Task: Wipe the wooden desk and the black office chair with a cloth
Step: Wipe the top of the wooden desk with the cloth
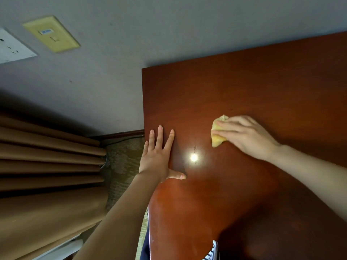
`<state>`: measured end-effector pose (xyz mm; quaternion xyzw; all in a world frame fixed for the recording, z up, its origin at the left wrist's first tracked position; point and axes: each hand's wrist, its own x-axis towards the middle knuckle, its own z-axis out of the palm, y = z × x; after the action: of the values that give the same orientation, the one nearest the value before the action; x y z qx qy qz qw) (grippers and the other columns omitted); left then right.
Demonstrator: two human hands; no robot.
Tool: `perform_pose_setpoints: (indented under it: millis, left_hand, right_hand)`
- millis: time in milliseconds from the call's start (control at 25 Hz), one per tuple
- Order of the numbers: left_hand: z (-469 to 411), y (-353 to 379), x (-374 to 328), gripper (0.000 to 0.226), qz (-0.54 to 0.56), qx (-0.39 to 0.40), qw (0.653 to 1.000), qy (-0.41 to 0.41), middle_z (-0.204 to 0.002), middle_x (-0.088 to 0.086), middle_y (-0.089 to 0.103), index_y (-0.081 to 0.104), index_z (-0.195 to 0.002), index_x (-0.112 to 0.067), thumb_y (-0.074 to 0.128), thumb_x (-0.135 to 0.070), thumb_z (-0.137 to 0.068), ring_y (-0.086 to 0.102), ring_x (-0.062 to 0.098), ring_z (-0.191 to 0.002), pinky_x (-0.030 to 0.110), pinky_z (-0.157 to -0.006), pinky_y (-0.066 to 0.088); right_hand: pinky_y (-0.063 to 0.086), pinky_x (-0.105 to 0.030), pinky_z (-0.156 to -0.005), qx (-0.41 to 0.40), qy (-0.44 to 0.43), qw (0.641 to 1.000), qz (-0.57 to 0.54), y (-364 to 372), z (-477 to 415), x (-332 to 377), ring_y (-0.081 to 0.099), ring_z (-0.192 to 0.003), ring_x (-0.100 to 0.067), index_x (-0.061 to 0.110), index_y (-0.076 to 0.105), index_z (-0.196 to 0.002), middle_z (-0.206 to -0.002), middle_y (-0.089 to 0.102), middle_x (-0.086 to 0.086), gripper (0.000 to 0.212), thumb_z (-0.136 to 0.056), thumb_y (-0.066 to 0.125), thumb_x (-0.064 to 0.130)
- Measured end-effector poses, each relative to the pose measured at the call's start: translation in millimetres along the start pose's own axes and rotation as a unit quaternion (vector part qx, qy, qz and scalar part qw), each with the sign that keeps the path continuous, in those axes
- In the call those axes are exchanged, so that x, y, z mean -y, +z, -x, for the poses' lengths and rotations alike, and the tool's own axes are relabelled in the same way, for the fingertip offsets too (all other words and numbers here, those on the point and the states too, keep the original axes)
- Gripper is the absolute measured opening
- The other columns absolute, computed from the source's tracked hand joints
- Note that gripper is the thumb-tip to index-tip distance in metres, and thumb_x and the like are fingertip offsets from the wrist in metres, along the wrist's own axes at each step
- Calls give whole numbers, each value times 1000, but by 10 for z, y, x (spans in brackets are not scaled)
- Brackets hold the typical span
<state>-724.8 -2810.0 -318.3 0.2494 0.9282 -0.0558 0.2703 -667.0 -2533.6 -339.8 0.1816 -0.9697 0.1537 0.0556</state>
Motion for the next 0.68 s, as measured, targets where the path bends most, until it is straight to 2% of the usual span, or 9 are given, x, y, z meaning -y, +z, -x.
perform_pose_setpoints:
  millis: [160, 280, 360, 440, 520, 600, 640, 680]
  left_hand:
    - [9, 25, -12, 138, -8, 1, 1000, -13, -150, 8, -39, -35, -140, -28, 64, -79, -58, -29, 31, -140, 42, -116, -7]
    - [-7, -3, -38, 138, -13, -1, 1000, -19, -150, 9, -38, -34, -141, -27, 64, -78, -59, -30, 32, -140, 48, -115, -7]
    - [6, 16, -26, 135, -15, -5, 1000, -4, -151, 11, -36, -31, -143, -25, 62, -78, -61, -30, 34, -139, 50, -114, -10]
    - [53, 76, 33, 124, 5, -23, 999, 30, -152, 10, -33, -25, -146, -25, 54, -79, -67, -32, 31, -139, 47, -112, -16]
    - [171, 176, 92, 102, 17, -81, 994, 70, -159, 9, -18, -5, -152, -24, 41, -76, -78, -24, 26, -143, 41, -113, -15]
    - [326, 306, 130, 75, 29, -177, 981, 77, -157, 11, 22, 34, -147, -17, 36, -63, -88, 12, 28, -146, 46, -117, 11]
    - [395, 385, 127, 65, 48, -220, 972, 69, -150, 11, 38, 48, -139, -13, 37, -55, -90, 28, 30, -141, 48, -113, 24]
    - [448, 463, 110, 59, 67, -243, 966, 57, -144, 11, 46, 55, -133, -12, 39, -49, -91, 37, 31, -137, 47, -111, 31]
  right_hand:
    - [40, -48, -96, 5, 106, 994, 32, -2, -332, -214, 52, -114, -35, 19, 62, -124, -134, 55, -6, 38, -87, 64, 10]
    - [34, -44, -105, -15, 193, 981, 0, 64, -695, -257, 40, -126, -32, 20, 53, -133, -143, 46, -6, 38, -96, 51, 14]
    - [29, -41, -110, -31, 261, 964, -29, 156, -950, -159, 33, -132, -31, 20, 50, -136, -146, 41, -6, 38, -98, 46, 16]
    - [23, -38, -113, -31, 303, 952, -42, 258, -1157, -8, 28, -137, -31, 21, 47, -138, -149, 36, -6, 39, -99, 43, 18]
    - [20, -36, -114, -15, 282, 959, -38, 338, -1313, 178, 26, -138, -30, 23, 45, -139, -150, 34, -6, 40, -99, 42, 20]
    - [20, -35, -114, 5, 219, 975, -36, 404, -1439, 419, 27, -138, -28, 24, 45, -139, -151, 34, -4, 41, -99, 43, 21]
    - [20, -35, -114, 19, 186, 982, -36, 453, -1473, 555, 27, -138, -27, 26, 44, -139, -151, 34, -3, 41, -98, 43, 22]
    - [21, -35, -114, 35, 156, 986, -38, 494, -1484, 693, 27, -138, -26, 27, 44, -140, -151, 33, -1, 42, -98, 44, 22]
